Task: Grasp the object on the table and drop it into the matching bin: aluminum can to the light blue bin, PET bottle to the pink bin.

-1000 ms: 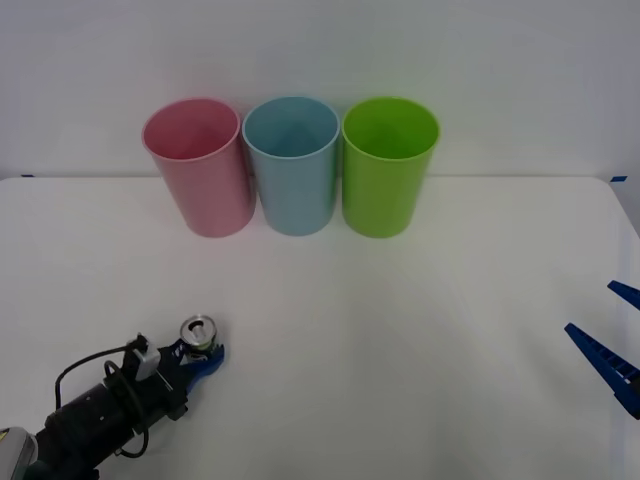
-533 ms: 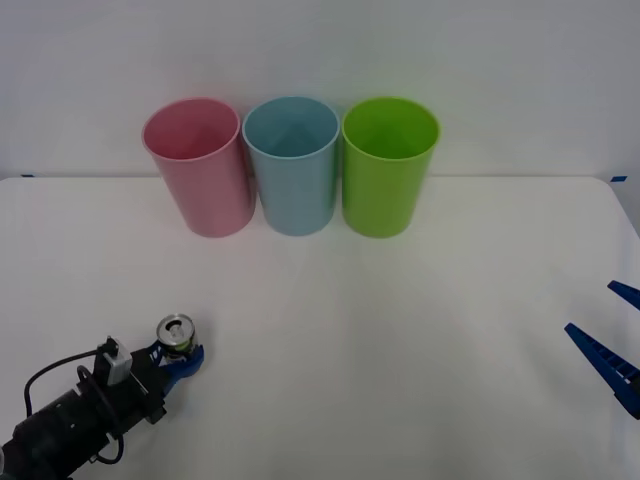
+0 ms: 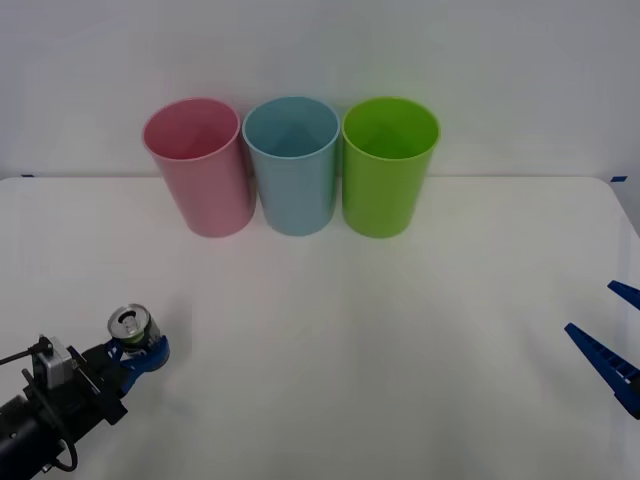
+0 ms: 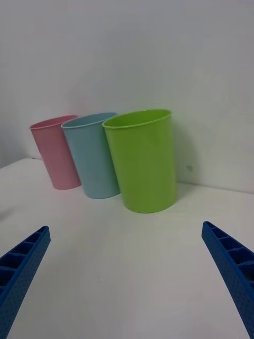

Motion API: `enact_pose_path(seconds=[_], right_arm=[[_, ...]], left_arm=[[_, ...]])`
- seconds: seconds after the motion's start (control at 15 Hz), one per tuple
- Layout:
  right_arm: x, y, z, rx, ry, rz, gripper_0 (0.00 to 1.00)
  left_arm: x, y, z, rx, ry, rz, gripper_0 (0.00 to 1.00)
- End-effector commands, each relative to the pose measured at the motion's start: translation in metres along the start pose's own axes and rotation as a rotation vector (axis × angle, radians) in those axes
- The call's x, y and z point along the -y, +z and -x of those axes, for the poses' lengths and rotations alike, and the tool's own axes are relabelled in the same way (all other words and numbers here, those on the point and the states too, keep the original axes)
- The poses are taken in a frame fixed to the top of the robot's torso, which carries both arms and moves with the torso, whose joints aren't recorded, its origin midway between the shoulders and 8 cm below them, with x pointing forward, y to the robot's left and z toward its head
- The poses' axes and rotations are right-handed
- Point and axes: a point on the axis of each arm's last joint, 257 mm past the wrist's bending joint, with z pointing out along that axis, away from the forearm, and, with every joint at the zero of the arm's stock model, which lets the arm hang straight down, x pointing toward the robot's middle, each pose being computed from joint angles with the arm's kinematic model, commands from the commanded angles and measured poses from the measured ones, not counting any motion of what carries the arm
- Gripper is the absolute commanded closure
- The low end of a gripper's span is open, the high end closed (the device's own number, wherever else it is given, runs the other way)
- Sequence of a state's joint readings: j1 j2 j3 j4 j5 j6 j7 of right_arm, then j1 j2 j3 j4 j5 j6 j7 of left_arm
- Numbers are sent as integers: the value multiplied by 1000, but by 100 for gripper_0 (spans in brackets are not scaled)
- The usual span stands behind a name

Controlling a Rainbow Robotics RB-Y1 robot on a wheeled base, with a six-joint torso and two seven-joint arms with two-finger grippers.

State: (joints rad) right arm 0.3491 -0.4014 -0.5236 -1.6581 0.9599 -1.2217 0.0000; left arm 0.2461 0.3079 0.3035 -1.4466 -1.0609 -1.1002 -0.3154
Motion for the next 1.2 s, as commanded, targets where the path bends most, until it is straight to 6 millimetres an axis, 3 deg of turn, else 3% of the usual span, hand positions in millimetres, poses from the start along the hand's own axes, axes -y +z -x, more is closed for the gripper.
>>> enact_pose_path(seconds=[0.07, 0.8, 1.2], right_arm=[[0, 0, 0, 0, 0, 0, 0], [0, 0, 0, 0, 0, 0, 0], [0, 0, 0, 0, 0, 0, 0]], left_arm=[[-1, -4, 20, 40, -14, 20, 100], [15, 16, 145, 191, -127, 13, 100], [2, 40, 185, 244, -96, 84, 100]])
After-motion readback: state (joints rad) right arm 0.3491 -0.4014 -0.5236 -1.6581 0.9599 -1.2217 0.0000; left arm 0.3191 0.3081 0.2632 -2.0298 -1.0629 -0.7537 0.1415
